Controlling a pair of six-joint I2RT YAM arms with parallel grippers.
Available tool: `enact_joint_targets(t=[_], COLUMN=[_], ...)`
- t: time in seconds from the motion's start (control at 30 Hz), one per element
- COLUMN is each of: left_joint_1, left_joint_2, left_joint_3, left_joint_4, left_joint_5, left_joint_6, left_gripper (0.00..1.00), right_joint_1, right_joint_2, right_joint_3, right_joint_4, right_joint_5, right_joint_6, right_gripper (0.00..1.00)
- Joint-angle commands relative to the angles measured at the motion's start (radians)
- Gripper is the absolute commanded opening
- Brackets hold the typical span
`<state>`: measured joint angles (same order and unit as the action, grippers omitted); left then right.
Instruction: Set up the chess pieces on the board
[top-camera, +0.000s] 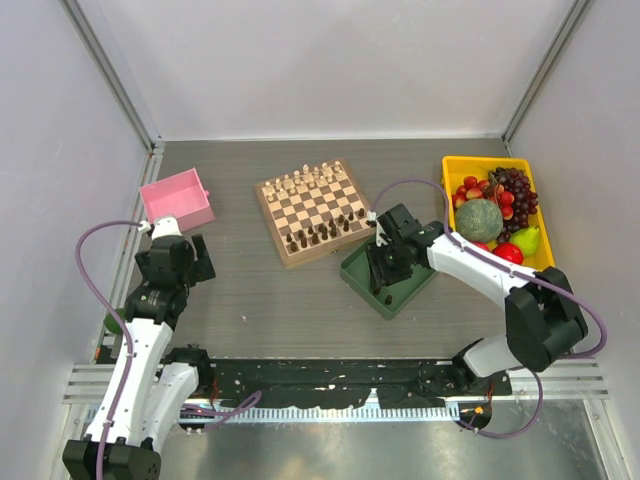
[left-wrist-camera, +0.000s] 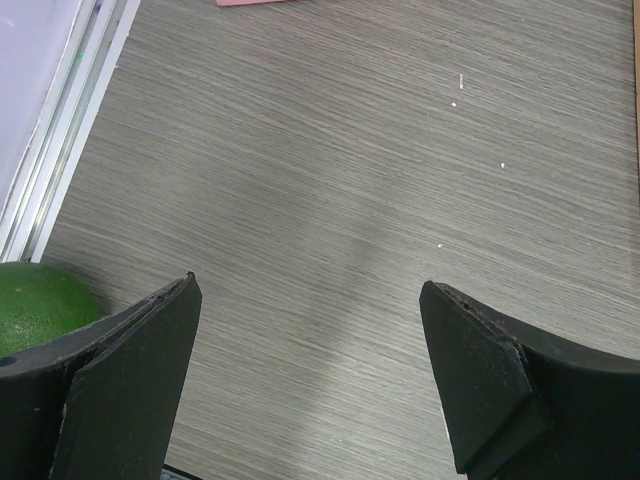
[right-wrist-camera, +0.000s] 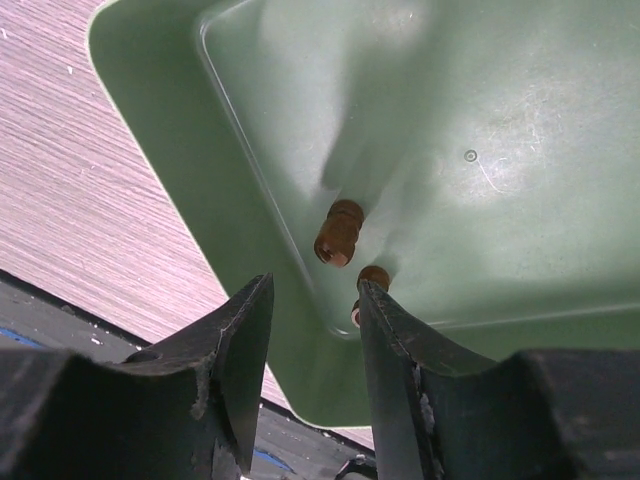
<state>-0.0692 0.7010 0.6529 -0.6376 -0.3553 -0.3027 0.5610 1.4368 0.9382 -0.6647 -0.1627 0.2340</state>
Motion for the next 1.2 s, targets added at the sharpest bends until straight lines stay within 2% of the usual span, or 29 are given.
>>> enact_joint_targets(t=[0.0,0.33,0.77,1.17], left_joint_1=[0.006,0.006,0.006,0.006], left_joint_2=[-0.001,0.000,0.002,0.008], left_joint_3=[0.047,0.050,0.050,0.050], left_joint_4=[0.010,0.010,0.007,0.006], left_joint_5=[0.006,0.001,-0.002,-0.001], left_joint_6=[0.013,0.016,0.019,0.019], left_gripper=[0.99,0.99,0.99,0.99], right_joint_1=[0.005,0.008,0.005,0.005], right_joint_2=[0.019,0.065,0.106,0.094], right_joint_3=[0.004,-0.006,-0.004,0.004], right_joint_4=[0.034,0.069,0.073,0.063], right_joint_5=[0.005,0.002,0.038,0.072], right_joint_6=[0.001,0.011,0.021,0.030], right_gripper=[0.45,0.45,0.37,0.21])
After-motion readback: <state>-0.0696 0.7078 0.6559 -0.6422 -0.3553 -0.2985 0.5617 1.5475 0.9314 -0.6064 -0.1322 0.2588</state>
